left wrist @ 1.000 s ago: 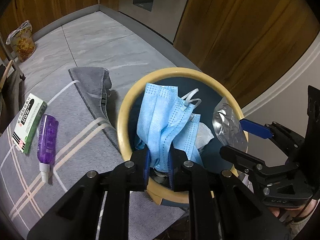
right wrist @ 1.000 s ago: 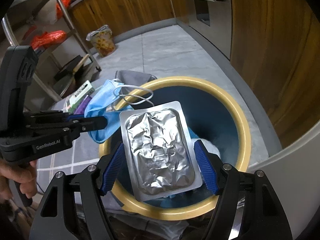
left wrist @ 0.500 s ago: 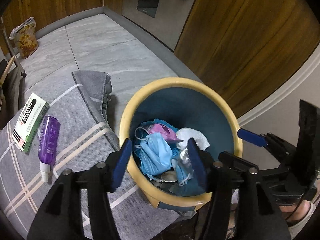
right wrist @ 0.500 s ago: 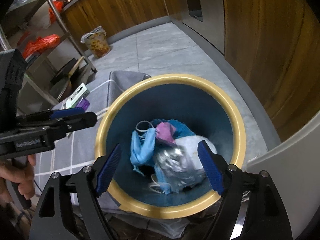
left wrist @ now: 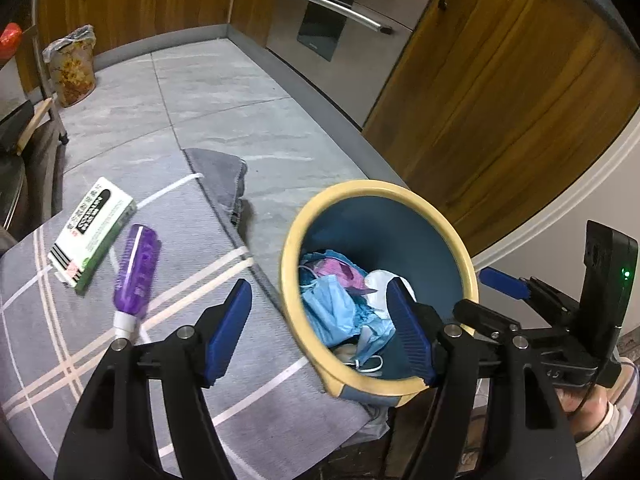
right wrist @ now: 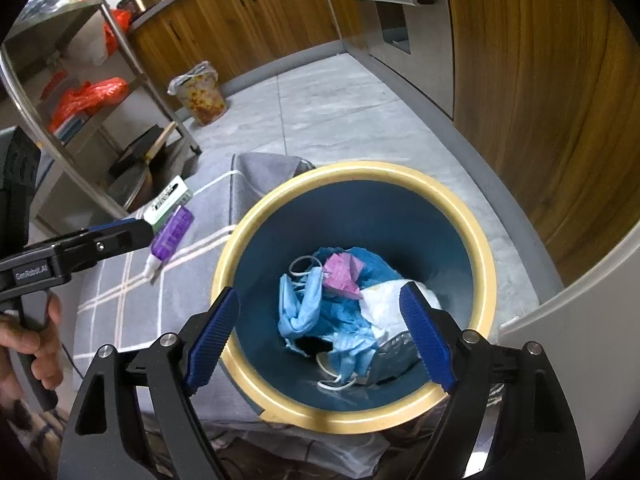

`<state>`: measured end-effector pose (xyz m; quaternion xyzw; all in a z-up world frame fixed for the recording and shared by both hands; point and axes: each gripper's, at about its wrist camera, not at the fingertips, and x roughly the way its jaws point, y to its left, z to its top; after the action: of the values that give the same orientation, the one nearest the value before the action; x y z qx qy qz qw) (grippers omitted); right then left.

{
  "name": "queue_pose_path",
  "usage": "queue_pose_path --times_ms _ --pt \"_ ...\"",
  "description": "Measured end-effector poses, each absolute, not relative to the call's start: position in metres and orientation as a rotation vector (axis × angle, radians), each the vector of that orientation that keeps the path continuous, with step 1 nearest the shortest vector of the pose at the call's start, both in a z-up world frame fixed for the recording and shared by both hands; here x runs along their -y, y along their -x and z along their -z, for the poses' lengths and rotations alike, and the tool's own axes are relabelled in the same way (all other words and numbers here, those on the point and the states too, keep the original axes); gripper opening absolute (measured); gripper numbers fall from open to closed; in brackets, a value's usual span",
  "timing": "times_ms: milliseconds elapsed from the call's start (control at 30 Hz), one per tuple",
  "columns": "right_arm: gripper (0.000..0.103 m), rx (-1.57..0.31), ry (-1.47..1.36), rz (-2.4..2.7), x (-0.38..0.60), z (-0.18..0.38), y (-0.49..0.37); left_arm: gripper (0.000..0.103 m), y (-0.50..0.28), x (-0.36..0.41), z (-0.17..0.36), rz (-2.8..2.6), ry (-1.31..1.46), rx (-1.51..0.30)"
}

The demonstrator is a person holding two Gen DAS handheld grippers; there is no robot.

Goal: Collect trash
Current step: 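Move both open grippers back toward the purple bottle and green box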

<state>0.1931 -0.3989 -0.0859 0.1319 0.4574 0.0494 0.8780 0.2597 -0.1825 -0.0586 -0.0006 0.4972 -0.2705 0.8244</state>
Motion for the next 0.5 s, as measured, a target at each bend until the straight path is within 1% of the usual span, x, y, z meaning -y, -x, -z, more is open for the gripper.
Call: queue_pose_path --times_ms 200,500 --pt "0.086 -0.936 -0.263 -0.131 0.389 0.074 -0.188 0.071 -0.26 0.16 0.054 0.547 0.026 -1.046" --pt "0.087 -0.923 -0.212 -0.177 0.366 0.058 -0.188 0.071 -0.257 0.131 0.048 0.519 0.044 -1.029"
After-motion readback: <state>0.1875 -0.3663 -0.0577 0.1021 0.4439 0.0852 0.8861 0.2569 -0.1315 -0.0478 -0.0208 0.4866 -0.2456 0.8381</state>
